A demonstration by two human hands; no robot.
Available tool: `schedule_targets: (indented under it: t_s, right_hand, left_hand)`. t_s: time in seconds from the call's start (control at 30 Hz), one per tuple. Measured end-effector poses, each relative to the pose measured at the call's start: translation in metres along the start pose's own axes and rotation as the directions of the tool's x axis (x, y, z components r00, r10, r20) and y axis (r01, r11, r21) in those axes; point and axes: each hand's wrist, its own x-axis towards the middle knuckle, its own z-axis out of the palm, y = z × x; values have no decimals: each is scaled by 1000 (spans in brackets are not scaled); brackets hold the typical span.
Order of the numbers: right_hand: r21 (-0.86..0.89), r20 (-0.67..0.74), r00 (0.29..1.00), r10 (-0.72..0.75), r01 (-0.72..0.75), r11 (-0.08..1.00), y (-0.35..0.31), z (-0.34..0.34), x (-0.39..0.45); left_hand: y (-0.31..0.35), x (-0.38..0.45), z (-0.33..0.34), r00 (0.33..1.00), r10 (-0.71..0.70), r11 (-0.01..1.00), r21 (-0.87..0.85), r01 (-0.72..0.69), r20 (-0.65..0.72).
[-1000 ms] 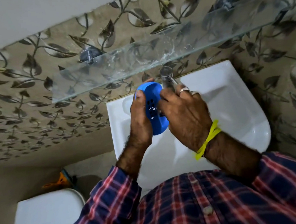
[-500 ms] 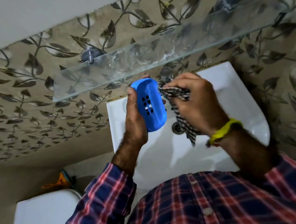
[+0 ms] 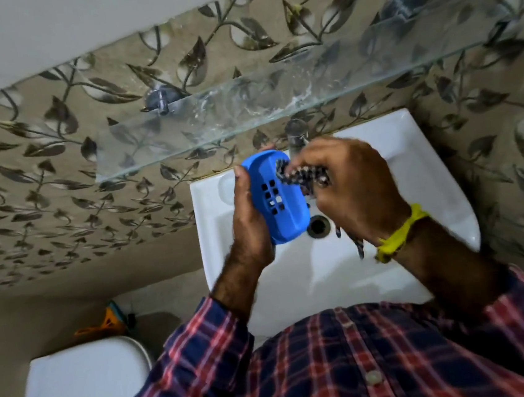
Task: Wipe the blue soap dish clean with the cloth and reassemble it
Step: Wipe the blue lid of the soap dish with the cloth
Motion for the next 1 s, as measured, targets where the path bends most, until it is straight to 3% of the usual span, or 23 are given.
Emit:
schedule_targets:
  t_s: [0.07,0.17,0.27,0.33,0.43,0.53,0.67,0.73,0.87,0.93,1.0]
  right_hand:
    - [-105,-61,998,-7,1,994,-7,7,5]
    - [-255,79,991,-112,129,958,-15,24,-15]
    - [-238,200,966,-166,212,948,-9,27,-36]
    - [-235,227,965,-131,185,954,-3,20,-35]
    - [-206,69,994,-80,93,974,-3,10,-13]
    - [-300,144,982,-125,164,940,-9,13,-11]
    - [-392,189,981,-54,126,911,-12,21,-21]
    - [-357,157,988,-14,70,932,-12,24,-25]
    - [-70,239,971,31,-15,997,-6,27,-36]
    - [53,125,991,53,-60,997,0,24,-28]
    - [0,55,998,-14,14,1000,-3,22,-17]
  left_hand:
    - [3,3,-2,1000,15,1000,4,-15,7]
    - [8,4,-3,1000,-18,999,-34,18,15]
    - [15,7,-5,1000,-23,1000,-5,23,8]
    - [14,8,-4,999,-33,999,3,33,-3]
    - [10,10,1,1000,0,1000,3,0,25]
    - [12,8,4,999,10,1000,-19,-9,43]
    - [4,5,6,1000,18,998,54,-19,11]
    - [5,5,8,999,-7,998,63,9,-33]
    - [12,13,0,999,-7,995,104,12,-48]
    - [13,10,2,997,-38,997,67,43,-66]
    - [9,9,5,999,-27,999,29,28,-43]
